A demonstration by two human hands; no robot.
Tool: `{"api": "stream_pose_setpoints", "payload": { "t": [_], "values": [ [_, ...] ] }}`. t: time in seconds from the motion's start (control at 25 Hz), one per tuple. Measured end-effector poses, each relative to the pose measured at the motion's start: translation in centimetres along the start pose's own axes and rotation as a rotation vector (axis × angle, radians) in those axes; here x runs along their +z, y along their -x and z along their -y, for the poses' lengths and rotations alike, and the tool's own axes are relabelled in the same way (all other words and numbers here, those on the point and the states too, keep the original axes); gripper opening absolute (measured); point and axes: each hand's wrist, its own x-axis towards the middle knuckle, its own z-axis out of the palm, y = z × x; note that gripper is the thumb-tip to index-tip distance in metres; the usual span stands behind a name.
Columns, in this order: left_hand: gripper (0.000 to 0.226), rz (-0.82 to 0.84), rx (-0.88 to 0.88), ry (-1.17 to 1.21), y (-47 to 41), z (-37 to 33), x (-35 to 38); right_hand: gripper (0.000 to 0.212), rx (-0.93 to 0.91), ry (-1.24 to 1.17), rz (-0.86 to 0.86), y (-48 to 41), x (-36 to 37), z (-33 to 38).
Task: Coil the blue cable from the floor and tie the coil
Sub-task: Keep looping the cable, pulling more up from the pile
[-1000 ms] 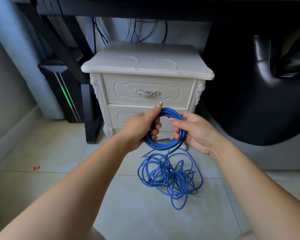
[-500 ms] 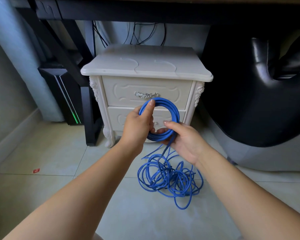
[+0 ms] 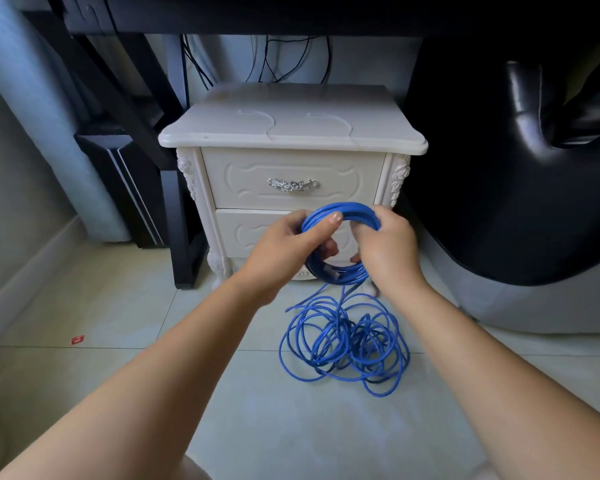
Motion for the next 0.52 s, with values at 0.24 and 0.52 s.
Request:
{"api": "stream_pose_setpoints", "payload": {
  "t": [0.24,0.52],
  "values": [
    [0.050,-0.043,0.121,-0.463,0.0,-1.1,0.1,0.033,-0.266,0.358,0.143,0.9,0.4,0.9],
    [0.043,-0.206,0.221,-0.211,-0.2,-1.2,0.3,0.006,0.061,-0.168,0.339,0.2,-0.9,0.8]
  ]
}}
